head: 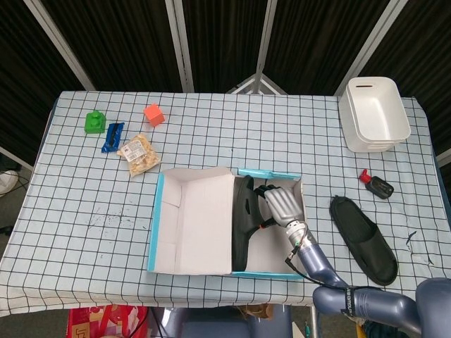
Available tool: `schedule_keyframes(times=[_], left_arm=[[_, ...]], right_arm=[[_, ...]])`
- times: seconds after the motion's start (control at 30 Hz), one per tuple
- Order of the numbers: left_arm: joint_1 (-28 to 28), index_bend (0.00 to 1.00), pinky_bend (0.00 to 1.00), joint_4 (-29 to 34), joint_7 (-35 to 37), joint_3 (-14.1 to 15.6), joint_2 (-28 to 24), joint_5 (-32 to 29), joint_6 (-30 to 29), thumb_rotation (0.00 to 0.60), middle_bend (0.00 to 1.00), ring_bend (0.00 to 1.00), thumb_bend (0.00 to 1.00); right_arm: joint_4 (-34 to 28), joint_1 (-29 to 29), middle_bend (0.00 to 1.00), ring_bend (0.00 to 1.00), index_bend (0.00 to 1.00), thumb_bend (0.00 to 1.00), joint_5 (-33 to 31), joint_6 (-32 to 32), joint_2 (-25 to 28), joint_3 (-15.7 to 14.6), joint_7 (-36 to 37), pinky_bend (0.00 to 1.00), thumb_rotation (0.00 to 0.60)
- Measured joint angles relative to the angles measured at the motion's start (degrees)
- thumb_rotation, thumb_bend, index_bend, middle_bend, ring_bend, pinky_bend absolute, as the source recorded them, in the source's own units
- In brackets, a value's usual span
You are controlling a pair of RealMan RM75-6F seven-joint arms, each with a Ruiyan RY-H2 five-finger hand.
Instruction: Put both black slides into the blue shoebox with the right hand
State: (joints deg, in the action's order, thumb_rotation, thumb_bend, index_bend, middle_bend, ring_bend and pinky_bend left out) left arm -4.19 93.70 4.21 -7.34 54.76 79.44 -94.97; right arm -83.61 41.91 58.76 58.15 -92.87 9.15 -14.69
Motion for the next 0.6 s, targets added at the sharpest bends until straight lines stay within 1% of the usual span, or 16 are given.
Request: schedule_keyframes(times=[0.27, 0.6], left_arm=[[-0.1, 0.01, 0.03, 0.0, 0.2, 0.0, -0.1, 0.0, -0.1, 0.600, 0.00, 0.00, 0.37], [-0.1, 0.01, 0.03, 0.0, 0.2, 0.0, -0.1, 0.0, -0.1, 0.600, 0.00, 0.00, 0.37]], right_arm=[[1.3, 0.2, 0.35, 0.32, 0.60, 0.21, 0.3, 0.8, -0.9, -0.9, -6.3, 0.42, 0.600], [-2.1, 0.8, 0.35, 0.32, 0.60, 0.21, -6.3, -1.3, -0.1, -0.4, -11.9, 0.42, 0.600]])
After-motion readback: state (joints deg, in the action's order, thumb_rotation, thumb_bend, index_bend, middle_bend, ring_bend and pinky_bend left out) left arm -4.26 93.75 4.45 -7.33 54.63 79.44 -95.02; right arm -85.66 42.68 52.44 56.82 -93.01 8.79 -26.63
